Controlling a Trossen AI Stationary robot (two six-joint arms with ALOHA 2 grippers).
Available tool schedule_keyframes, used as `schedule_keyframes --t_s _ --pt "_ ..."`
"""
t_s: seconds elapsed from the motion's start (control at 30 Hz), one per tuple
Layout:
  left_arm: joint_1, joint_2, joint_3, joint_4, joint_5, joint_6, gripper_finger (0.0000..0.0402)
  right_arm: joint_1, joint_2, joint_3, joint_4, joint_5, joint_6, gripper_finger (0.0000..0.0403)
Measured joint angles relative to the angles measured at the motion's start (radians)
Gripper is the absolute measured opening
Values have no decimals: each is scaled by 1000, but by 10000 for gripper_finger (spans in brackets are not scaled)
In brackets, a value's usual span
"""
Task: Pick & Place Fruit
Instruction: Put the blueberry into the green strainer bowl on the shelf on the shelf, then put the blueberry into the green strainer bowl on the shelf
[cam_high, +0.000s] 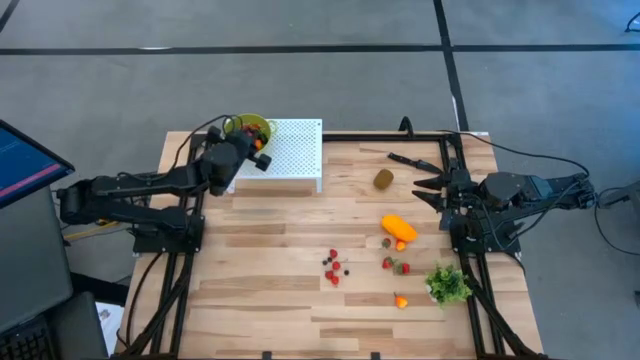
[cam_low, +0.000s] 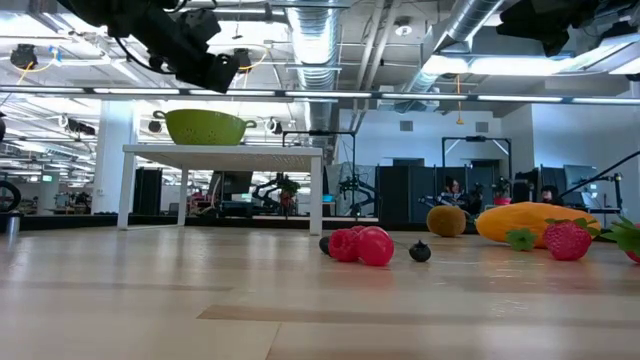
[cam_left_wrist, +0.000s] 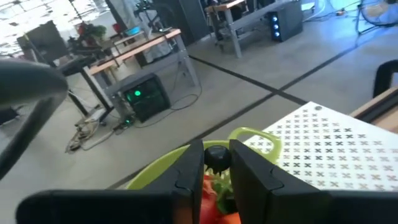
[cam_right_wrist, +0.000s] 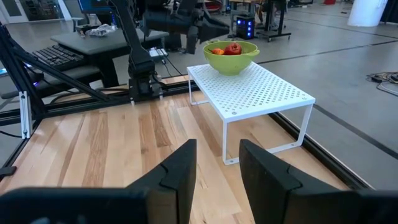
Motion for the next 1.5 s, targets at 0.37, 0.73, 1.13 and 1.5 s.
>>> schedule_keyframes --t_s 0.37,0.73,1.13,1.5 --pt "-3 0 0 -33 24 -35 98 0 0 0 0 0 0 116" --pt "-3 0 1 -35 28 -29 147 0 0 0 0 0 0 116" --pt "-237 52 3 -30 708 -77 149 0 0 0 0 0 0 116" --pt "-571 405 2 39 797 37 149 0 0 0 0 0 0 116"
